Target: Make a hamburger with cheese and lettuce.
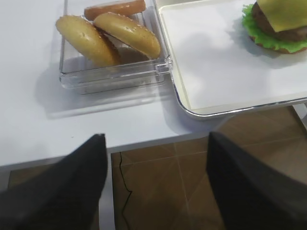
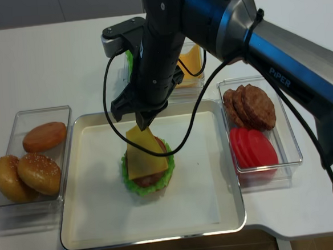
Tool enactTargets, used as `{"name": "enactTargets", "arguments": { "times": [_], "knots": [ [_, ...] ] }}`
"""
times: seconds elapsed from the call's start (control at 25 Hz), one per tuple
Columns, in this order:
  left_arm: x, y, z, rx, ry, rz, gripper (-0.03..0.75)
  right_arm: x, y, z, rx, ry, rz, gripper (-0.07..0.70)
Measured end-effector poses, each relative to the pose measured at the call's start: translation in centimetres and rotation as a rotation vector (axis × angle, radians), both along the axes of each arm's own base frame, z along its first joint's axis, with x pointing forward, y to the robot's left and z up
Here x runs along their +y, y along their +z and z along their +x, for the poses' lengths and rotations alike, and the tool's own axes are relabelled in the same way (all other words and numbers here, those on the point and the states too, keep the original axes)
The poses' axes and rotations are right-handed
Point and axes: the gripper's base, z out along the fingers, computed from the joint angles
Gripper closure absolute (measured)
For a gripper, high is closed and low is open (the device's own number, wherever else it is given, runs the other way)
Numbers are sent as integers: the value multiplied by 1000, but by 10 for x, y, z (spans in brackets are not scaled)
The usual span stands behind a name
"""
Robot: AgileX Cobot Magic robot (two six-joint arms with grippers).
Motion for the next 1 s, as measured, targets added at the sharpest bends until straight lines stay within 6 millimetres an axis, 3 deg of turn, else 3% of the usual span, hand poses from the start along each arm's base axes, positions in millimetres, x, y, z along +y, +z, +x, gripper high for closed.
{"name": "enactTargets", "arguments": {
  "times": [0.6, 1.0],
  "knots": [
    [0, 0, 0, 0, 0, 0, 232, -6, -2, 5, -49, -35, -68, 248],
    [0, 0, 0, 0, 0, 0, 232, -16, 10, 12, -141, -121, -130, 205]
  ]
}}
